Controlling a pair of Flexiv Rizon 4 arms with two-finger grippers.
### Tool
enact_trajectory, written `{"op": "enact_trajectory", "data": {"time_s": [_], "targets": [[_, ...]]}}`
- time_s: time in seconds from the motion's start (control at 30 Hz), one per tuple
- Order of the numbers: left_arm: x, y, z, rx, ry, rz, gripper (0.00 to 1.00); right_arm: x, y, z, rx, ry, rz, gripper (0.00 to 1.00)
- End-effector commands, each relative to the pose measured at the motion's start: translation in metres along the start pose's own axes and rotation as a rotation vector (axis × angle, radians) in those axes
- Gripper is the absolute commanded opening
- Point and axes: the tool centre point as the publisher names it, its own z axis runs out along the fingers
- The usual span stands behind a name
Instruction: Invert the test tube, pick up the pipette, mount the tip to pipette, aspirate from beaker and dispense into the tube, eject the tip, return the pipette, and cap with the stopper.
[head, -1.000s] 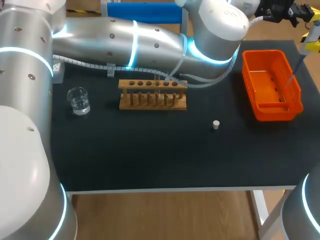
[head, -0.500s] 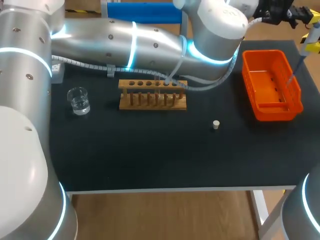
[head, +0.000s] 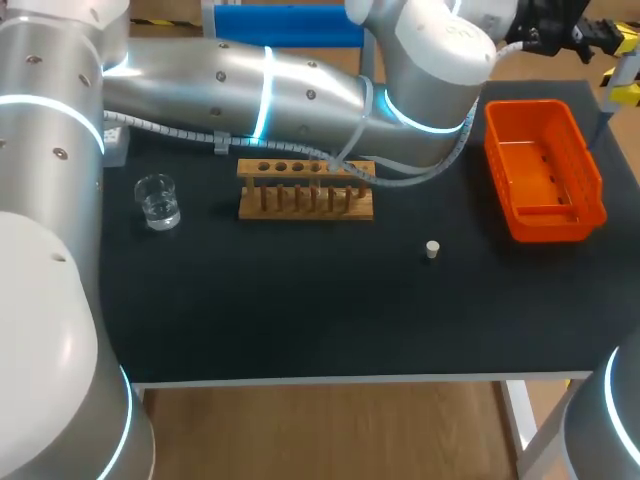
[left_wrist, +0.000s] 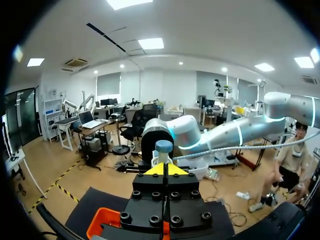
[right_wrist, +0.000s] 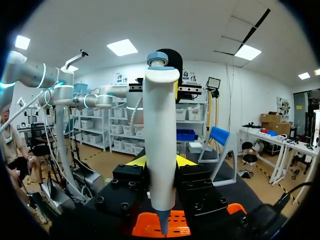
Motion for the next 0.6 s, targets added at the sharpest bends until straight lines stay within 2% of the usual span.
{"op": "enact_trajectory", "data": {"time_s": [0.03,0.27,0.3,0.37,0.4,0.43,0.6], "targets": [[0.002,0.022,0.003,0.028,-0.018,0.005,0.00,-0.002,0.018,0.001,0.007,0.006,0.001,0.00],[-0.005,-0.002,-0.009,0.055,-0.052,0.036,0.00,-0.002,0.018,0.001,0.007,0.006,0.001,0.00],[-0.006,-0.005,-0.010,0.061,-0.053,0.040,0.16,-0.002,0.018,0.001,0.007,0.006,0.001,0.00],[-0.007,-0.010,-0.013,0.059,-0.056,0.042,0.38,-0.002,0.018,0.001,0.007,0.006,0.001,0.00],[-0.007,-0.013,-0.015,0.059,-0.055,0.046,0.55,-0.002,0.018,0.001,0.007,0.006,0.001,0.00],[-0.007,-0.016,-0.017,0.066,-0.055,0.048,1.00,-0.002,0.018,0.001,0.007,0.006,0.001,0.00],[-0.009,-0.031,-0.028,0.069,-0.049,0.067,1.00,-0.002,0.018,0.001,0.007,0.006,0.001,0.00]]}}
